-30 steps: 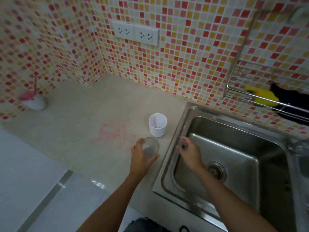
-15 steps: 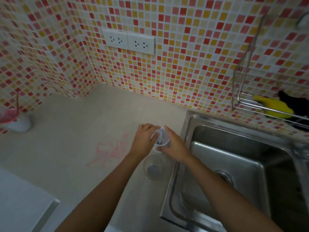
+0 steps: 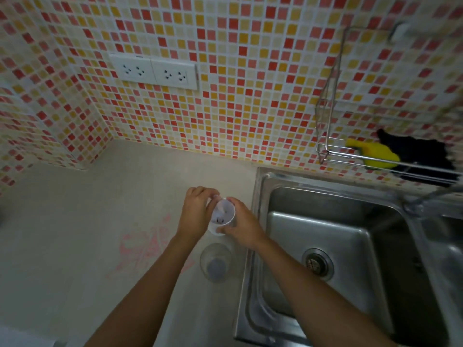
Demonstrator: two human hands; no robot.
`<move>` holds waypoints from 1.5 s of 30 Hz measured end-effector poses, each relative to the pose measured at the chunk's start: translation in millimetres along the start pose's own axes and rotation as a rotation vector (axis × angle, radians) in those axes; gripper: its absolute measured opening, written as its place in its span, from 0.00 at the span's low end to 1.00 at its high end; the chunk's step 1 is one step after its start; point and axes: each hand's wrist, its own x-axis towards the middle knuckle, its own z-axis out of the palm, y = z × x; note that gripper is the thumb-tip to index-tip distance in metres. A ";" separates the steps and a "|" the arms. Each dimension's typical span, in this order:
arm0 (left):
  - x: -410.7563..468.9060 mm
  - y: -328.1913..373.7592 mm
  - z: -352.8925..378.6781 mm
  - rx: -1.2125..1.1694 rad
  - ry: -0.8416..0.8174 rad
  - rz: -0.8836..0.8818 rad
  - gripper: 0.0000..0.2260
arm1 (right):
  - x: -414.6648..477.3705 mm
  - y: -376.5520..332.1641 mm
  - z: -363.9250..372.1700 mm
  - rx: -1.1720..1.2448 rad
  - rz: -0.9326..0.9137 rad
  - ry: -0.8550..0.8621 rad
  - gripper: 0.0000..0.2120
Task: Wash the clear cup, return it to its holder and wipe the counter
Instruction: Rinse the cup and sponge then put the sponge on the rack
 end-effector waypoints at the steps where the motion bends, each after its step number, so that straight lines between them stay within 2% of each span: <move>1: 3.5 0.3 -5.1 -0.020 0.010 -0.004 0.08 | -2.5 0.6 -0.3 0.005 0.002 -0.003 0.46; 4: 9.6 0.8 -21.4 -0.033 0.004 0.015 0.04 | -14.4 6.5 -7.3 -0.002 0.002 0.025 0.52; 6: 9.1 6.6 -28.8 -0.049 0.006 0.035 0.05 | -27.0 11.0 -20.1 0.007 0.004 0.093 0.51; 11: 3.0 46.5 -23.2 -0.187 -0.058 0.042 0.07 | -71.9 17.3 -66.1 -0.033 0.004 0.334 0.40; 19: -1.2 139.2 8.6 -0.325 -0.158 0.135 0.04 | -137.6 22.4 -141.4 -0.072 0.054 0.618 0.31; 23: 3.6 168.8 22.0 -0.364 -0.203 0.174 0.03 | -152.5 4.4 -181.5 -0.115 -0.006 0.769 0.24; 27: 14.0 193.2 30.8 -0.408 -0.202 0.186 0.03 | -147.8 -26.9 -225.3 -0.272 -0.121 0.913 0.17; 31: 22.9 204.6 41.3 -0.386 -0.160 0.188 0.04 | -113.5 -40.5 -262.0 -0.409 -0.103 0.865 0.18; 35: 26.9 209.6 51.5 -0.443 -0.181 0.166 0.03 | -83.9 -38.5 -283.8 -0.317 0.125 0.537 0.14; 37: 27.0 213.2 51.0 -0.465 -0.171 0.147 0.03 | -73.5 -41.6 -288.6 -0.352 0.215 0.448 0.12; 42: 20.6 219.9 47.9 -0.489 -0.184 0.100 0.05 | -49.2 -41.6 -300.0 -0.413 0.283 0.454 0.07; 45: 17.2 222.8 47.9 -0.498 -0.149 0.034 0.04 | -47.3 -32.9 -299.4 -0.349 0.185 0.560 0.13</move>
